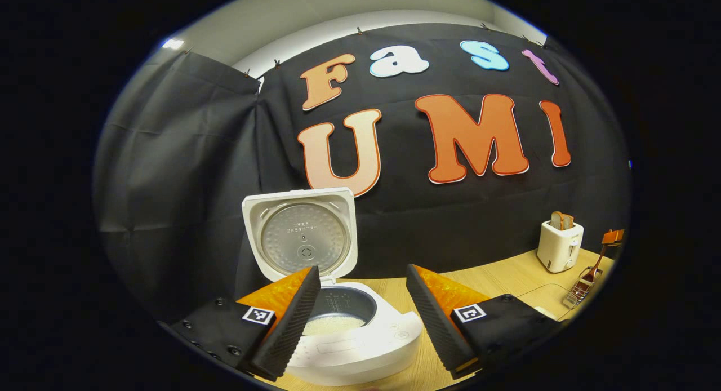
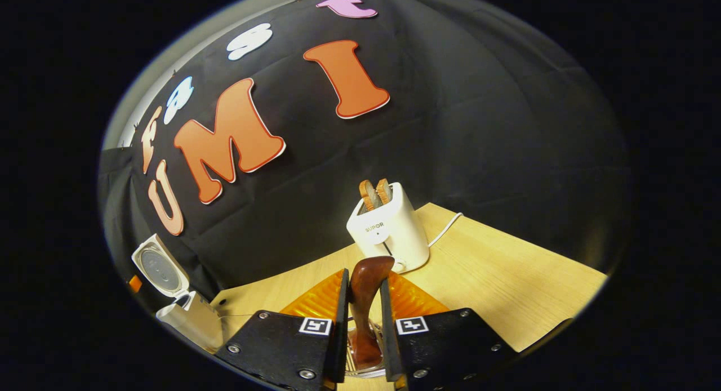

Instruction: Close the left gripper, press the button to open the rice cooker; take a wooden spoon from the chopstick holder with the right hand, scoop a spoonful of rice and pour it into the rice cooker, then put the wooden spoon back into the chopstick holder.

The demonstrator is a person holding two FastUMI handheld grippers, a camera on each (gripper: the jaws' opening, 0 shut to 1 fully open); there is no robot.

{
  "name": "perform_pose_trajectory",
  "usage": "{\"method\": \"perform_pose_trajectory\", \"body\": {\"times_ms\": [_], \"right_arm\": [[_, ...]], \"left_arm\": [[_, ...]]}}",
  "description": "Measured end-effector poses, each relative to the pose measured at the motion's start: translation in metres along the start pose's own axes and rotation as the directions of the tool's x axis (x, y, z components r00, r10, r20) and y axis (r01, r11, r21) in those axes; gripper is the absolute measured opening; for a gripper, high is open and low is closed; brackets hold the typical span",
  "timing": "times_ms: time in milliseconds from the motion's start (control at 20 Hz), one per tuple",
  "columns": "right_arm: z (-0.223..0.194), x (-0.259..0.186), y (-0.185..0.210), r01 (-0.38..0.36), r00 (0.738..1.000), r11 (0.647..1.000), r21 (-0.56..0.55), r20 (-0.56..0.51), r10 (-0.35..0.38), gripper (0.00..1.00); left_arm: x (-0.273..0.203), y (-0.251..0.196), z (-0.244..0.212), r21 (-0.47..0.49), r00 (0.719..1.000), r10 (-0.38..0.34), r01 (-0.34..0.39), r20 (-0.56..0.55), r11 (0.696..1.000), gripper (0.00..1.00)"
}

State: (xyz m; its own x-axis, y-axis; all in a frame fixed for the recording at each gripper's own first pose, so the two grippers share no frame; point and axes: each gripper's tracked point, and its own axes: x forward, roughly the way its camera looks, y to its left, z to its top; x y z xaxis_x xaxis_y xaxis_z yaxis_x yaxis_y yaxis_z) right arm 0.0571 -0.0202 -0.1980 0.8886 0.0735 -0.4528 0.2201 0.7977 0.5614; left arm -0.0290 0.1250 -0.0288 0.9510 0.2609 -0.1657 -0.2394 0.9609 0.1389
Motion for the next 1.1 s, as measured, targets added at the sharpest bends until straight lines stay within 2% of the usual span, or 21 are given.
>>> {"method": "perform_pose_trajectory", "body": {"times_ms": [100,150,200,300,400,450,700,750,900,1000,1050,1100], "right_arm": [[-0.002,-0.002,0.005,-0.008,1.000,1.000,0.001,-0.001,0.008,0.22],[-0.001,-0.004,0.007,-0.004,1.000,1.000,-0.002,0.004,0.004,0.21],[-0.002,-0.006,0.010,-0.006,1.000,1.000,-0.009,0.001,0.006,0.19],[-0.001,-0.010,0.016,0.000,1.000,0.999,-0.032,0.010,0.001,0.17],[0.000,-0.014,0.017,0.005,1.000,0.998,-0.062,0.018,-0.004,0.17],[0.001,-0.018,0.021,0.005,1.000,0.997,-0.079,0.025,-0.003,0.17],[0.000,-0.034,0.029,0.002,0.999,0.991,-0.132,0.035,0.002,0.17],[0.000,-0.035,0.030,0.000,0.999,0.991,-0.132,0.032,0.005,0.17],[0.000,-0.041,0.036,-0.009,1.000,0.991,-0.135,0.017,0.012,0.17],[0.014,-0.048,0.045,-0.019,0.998,0.989,-0.146,0.060,0.028,0.13],[0.023,-0.051,0.051,-0.024,0.996,0.988,-0.150,0.086,0.037,0.13],[0.032,-0.055,0.058,-0.033,0.993,0.986,-0.161,0.110,0.052,0.14]], "left_arm": [[-0.002,0.001,0.001,-0.004,1.000,-0.001,0.001,0.002,1.000,0.96],[-0.002,0.001,0.001,-0.007,1.000,0.000,0.000,0.004,1.000,1.00],[-0.004,0.003,0.001,-0.011,1.000,-0.001,0.001,0.008,1.000,0.96],[-0.006,0.005,0.000,-0.016,1.000,-0.001,0.001,0.011,1.000,0.95],[-0.007,0.008,-0.002,-0.017,1.000,0.006,-0.005,0.011,1.000,0.96],[-0.006,0.010,-0.002,-0.019,1.000,0.008,-0.008,0.009,1.000,0.99],[-0.004,0.014,-0.011,-0.035,1.000,0.008,-0.008,-0.011,0.999,0.99],[-0.004,0.011,-0.012,-0.039,1.000,0.002,-0.003,-0.013,0.999,0.96],[-0.006,0.009,-0.011,-0.044,1.000,-0.008,0.007,-0.008,0.999,0.99],[-0.009,0.006,-0.008,-0.060,1.000,-0.022,0.022,0.005,0.998,0.99],[-0.010,0.007,-0.008,-0.063,1.000,-0.021,0.022,0.009,0.998,0.95],[-0.011,0.009,-0.009,-0.062,1.000,-0.017,0.018,0.012,0.998,0.99]]}}
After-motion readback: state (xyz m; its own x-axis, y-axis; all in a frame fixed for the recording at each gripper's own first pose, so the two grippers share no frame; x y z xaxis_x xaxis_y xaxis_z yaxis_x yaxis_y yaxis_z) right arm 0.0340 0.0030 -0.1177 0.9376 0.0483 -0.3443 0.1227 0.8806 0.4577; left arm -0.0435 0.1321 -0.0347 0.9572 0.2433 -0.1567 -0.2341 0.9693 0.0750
